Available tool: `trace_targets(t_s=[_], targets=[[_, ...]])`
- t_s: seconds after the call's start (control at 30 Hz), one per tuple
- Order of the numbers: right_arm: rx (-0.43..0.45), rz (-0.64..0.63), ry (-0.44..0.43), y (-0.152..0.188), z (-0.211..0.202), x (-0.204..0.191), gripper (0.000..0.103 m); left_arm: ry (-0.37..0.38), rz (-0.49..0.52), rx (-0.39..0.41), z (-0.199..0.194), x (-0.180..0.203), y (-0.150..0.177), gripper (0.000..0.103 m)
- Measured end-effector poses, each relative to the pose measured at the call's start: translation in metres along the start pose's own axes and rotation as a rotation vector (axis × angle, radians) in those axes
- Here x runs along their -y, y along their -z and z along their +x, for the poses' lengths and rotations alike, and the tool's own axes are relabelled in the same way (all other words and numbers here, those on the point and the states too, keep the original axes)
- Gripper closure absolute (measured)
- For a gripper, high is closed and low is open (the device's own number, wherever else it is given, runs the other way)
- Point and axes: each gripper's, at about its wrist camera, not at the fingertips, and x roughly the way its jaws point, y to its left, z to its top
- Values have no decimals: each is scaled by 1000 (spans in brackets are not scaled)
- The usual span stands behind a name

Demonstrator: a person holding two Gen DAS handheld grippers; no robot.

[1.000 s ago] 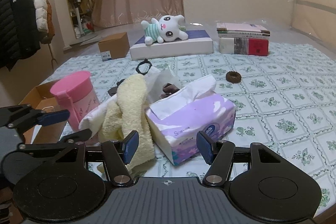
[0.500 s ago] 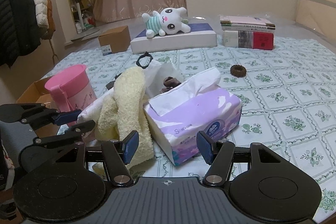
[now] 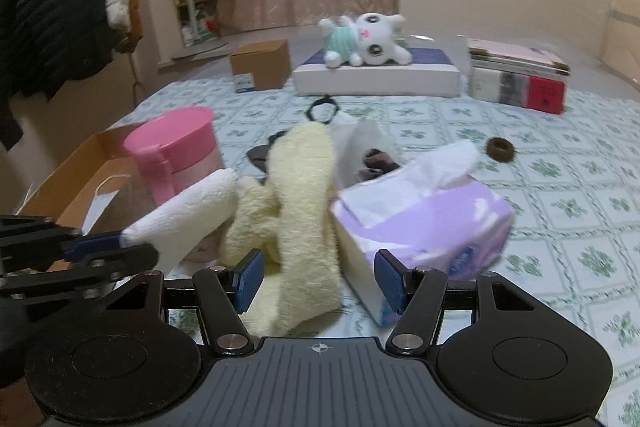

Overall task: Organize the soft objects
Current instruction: 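Grasp the white cloth with the left gripper while the right gripper grasps the yellow towel, then carry the white cloth and yellow towel into the box and release both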

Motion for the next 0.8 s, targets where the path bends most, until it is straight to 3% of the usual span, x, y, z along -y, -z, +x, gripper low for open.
trace_targets(t_s=[0.23, 0.67, 0.73, 0.77, 0.8], targets=[[-25, -86, -1, -6, 30, -22, 42, -10, -22, 11, -18, -15, 5, 92], [-77, -156, 34, -7, 84, -41, 42, -3, -37, 13, -11, -26, 15, 92], [-68, -158, 43, -4, 80, -40, 60, -1, -37, 12, -11, -26, 15, 92], [-69, -160, 50, -4, 79, -40, 81, 0, -37, 11, -11, -26, 16, 92], [-66, -154, 55, -4, 75, -37, 88, 1, -36, 11, -11, -25, 15, 92]])
